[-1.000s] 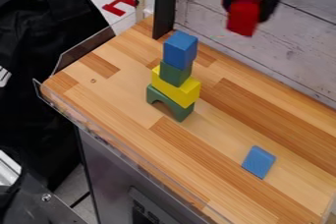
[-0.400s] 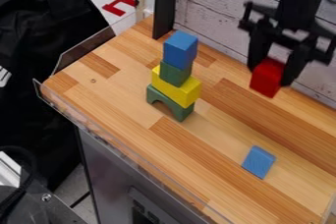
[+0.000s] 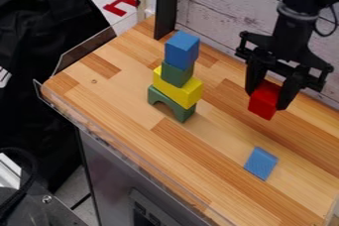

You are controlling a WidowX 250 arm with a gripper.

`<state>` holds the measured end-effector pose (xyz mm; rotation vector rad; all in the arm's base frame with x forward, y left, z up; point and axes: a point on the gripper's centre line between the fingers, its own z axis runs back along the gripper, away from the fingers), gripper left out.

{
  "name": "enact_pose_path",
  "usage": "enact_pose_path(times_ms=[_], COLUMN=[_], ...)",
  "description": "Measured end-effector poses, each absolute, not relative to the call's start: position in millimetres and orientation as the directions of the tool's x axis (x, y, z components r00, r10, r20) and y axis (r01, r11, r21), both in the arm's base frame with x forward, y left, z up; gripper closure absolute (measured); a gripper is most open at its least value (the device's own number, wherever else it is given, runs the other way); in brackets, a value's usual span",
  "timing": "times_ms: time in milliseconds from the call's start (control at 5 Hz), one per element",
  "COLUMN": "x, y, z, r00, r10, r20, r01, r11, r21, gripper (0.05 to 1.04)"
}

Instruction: Remove the red block from the arch

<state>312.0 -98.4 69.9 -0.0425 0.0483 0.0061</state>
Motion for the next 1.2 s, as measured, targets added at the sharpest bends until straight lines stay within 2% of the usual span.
enact_pose_path(times_ms=[600, 1000, 1200], x=[318, 325, 325], y=[-86, -79, -77], z=[28, 21, 21], r00=[0.995, 0.991, 0.991], r10=[0.060, 0.071, 0.074], r20=[-0.077, -0.111, -0.115], r01=[-0.062, -0.072, -0.076], r11=[0.998, 0.997, 0.997], r21=[-0.024, -0.009, -0.015], gripper=[0.523, 0.523, 0.471])
